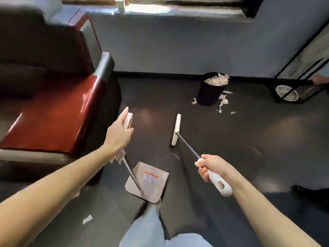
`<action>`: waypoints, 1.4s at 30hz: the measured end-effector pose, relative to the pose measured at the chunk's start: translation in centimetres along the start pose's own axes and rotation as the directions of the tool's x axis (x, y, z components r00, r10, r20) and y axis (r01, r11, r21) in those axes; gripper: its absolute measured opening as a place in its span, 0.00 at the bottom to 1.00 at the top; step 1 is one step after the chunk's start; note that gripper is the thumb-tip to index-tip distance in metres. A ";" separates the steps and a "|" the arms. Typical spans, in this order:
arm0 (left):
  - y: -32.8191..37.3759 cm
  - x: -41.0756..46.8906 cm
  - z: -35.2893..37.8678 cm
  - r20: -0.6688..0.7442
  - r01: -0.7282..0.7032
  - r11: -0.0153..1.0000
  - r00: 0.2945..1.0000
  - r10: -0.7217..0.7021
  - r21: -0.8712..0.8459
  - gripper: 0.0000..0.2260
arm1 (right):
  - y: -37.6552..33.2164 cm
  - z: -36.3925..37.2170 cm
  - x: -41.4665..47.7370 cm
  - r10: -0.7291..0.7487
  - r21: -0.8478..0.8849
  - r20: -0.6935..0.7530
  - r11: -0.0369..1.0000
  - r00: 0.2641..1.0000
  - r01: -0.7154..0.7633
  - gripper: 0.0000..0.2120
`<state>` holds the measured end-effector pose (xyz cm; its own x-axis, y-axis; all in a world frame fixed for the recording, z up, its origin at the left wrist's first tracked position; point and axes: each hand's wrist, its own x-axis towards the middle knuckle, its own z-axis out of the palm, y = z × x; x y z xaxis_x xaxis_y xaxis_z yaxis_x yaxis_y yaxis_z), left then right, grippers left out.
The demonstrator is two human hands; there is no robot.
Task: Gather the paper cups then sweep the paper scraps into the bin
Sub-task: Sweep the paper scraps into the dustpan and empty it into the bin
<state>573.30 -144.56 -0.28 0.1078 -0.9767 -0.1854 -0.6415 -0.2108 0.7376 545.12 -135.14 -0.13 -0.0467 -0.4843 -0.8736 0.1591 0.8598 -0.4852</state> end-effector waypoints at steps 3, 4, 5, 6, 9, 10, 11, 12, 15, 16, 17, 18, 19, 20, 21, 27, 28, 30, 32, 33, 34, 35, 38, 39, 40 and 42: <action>-3.6 -7.1 -1.9 -0.099 0.091 0.996 0.991 -0.091 -0.002 0.33 | 4.2 1.7 -0.9 0.057 -0.150 0.109 0.988 0.992 -0.040 0.09; -4.8 -9.9 -2.4 -0.130 0.122 0.992 0.984 -0.123 -0.016 0.33 | 5.7 2.3 -1.4 0.069 -0.206 0.142 0.978 0.988 -0.038 0.10; -5.9 -12.6 -3.0 -0.165 0.144 0.989 0.976 -0.145 -0.018 0.32 | 7.3 2.9 -1.9 0.077 -0.260 0.171 0.965 0.982 -0.030 0.10; -6.9 -15.3 -3.4 -0.202 0.164 0.986 0.966 -0.164 -0.018 0.32 | 8.7 3.6 -2.6 0.085 -0.317 0.193 0.948 0.977 -0.020 0.10; -10.0 -23.8 -5.2 -0.281 0.225 0.973 0.932 -0.230 -0.048 0.32 | 13.1 6.2 -5.4 0.146 -0.455 0.248 0.890 0.958 -0.018 0.07; -11.1 -26.9 -5.8 -0.314 0.247 0.966 0.914 -0.257 -0.070 0.32 | 14.6 7.3 -6.4 0.173 -0.501 0.274 0.865 0.946 -0.013 0.05; -12.3 -30.1 -6.6 -0.349 0.279 0.956 0.891 -0.292 -0.088 0.32 | 16.1 8.5 -7.5 0.197 -0.544 0.304 0.839 0.932 0.000 0.04; -13.6 -33.4 -7.3 -0.380 0.314 0.944 0.865 -0.327 -0.097 0.32 | 17.8 9.8 -8.6 0.224 -0.583 0.330 0.813 0.917 0.011 0.04; -17.8 -43.6 -9.7 -0.494 0.419 0.895 0.752 -0.437 -0.154 0.32 | 24.0 14.0 -12.3 0.305 -0.699 0.414 0.710 0.858 0.085 0.06; -19.2 -47.2 -10.4 -0.532 0.457 0.869 0.697 -0.482 -0.189 0.32 | 26.4 15.2 -13.5 0.321 -0.731 0.442 0.670 0.838 0.129 0.07; -20.7 -50.8 -11.1 -0.569 0.489 0.843 0.637 -0.520 -0.224 0.33 | 28.9 16.5 -14.7 0.336 -0.756 0.469 0.631 0.816 0.175 0.07; -22.3 -54.6 -11.8 -0.600 0.511 0.817 0.575 -0.555 -0.267 0.33 | 31.6 17.7 -16.0 0.353 -0.773 0.500 0.593 0.791 0.224 0.07; -23.8 -58.5 -12.4 -0.625 0.518 0.793 0.514 -0.587 -0.320 0.33 | 34.4 18.9 -17.2 0.372 -0.784 0.530 0.558 0.762 0.272 0.07; -25.2 -62.2 -13.0 -0.643 0.514 0.772 0.455 -0.615 -0.375 0.32 | 37.2 20.3 -18.4 0.392 -0.788 0.556 0.529 0.733 0.315 0.08; -26.7 -66.1 -13.6 -0.660 0.512 0.752 0.400 -0.636 -0.415 0.32 | 40.2 21.8 -19.6 0.412 -0.790 0.575 0.505 0.707 0.348 0.09; -35.5 -88.6 -17.2 -0.699 0.595 0.632 0.158 -0.697 -0.497 0.32 | 59.5 31.9 -25.3 0.469 -0.817 0.575 0.280 0.670 0.504 0.20; -36.9 -91.8 -17.9 -0.701 0.598 0.621 0.134 -0.700 -0.507 0.32 | 62.5 33.5 -26.1 0.467 -0.791 0.600 0.230 0.649 0.566 0.19; -39.6 -97.7 -19.0 -0.703 0.591 0.611 0.101 -0.704 -0.527 0.33 | 67.8 36.2 -28.1 0.480 -0.736 0.633 0.130 0.607 0.664 0.16; -42.2 -102.8 -19.9 -0.696 0.591 0.589 0.065 -0.715 -0.551 0.33 | 72.8 38.6 -30.6 0.535 -0.689 0.628 0.045 0.565 0.723 0.14; -43.5 -105.0 -20.6 -0.695 0.580 0.586 0.047 -0.717 -0.565 0.33 | 75.2 40.0 -31.9 0.564 -0.667 0.619 0.010 0.547 0.745 0.15; -44.9 -107.1 -21.2 -0.695 0.565 0.581 0.018 -0.718 -0.586 0.33 | 77.4 41.4 -33.2 0.588 -0.651 0.607 -0.017 0.534 0.759 0.15; -46.4 -109.1 -21.8 -0.699 0.554 0.573 -0.022 -0.715 -0.604 0.33 | 79.6 43.0 -34.5 0.610 -0.640 0.596 -0.033 0.523 0.768 0.16; -51.0 -115.0 -24.5 -0.709 0.554 0.537 -0.146 -0.690 -0.637 0.33 | 86.0 48.7 -38.3 0.664 -0.643 0.560 -0.029 0.495 0.765 0.16; -52.4 -116.6 -25.5 -0.704 0.555 0.522 -0.174 -0.688 -0.648 0.33 | 87.7 50.4 -39.3 0.677 -0.644 0.554 -0.021 0.484 0.765 0.15; -54.0 -118.3 -26.6 -0.700 0.554 0.510 -0.200 -0.686 -0.658 0.33 | 89.5 52.5 -40.5 0.686 -0.639 0.552 -0.018 0.475 0.769 0.15; -58.0 -122.3 -29.6 -0.682 0.558 0.470 -0.261 -0.683 -0.684 0.32 | 93.9 57.5 -42.8 0.689 -0.607 0.558 -0.041 0.462 0.794 0.20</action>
<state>619.84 -14.00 -1.20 0.9283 0.3716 -0.0125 0.2780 -0.6712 0.6871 618.80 -43.01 -6.19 0.6384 0.2785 -0.7175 -0.6419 -0.3217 -0.6961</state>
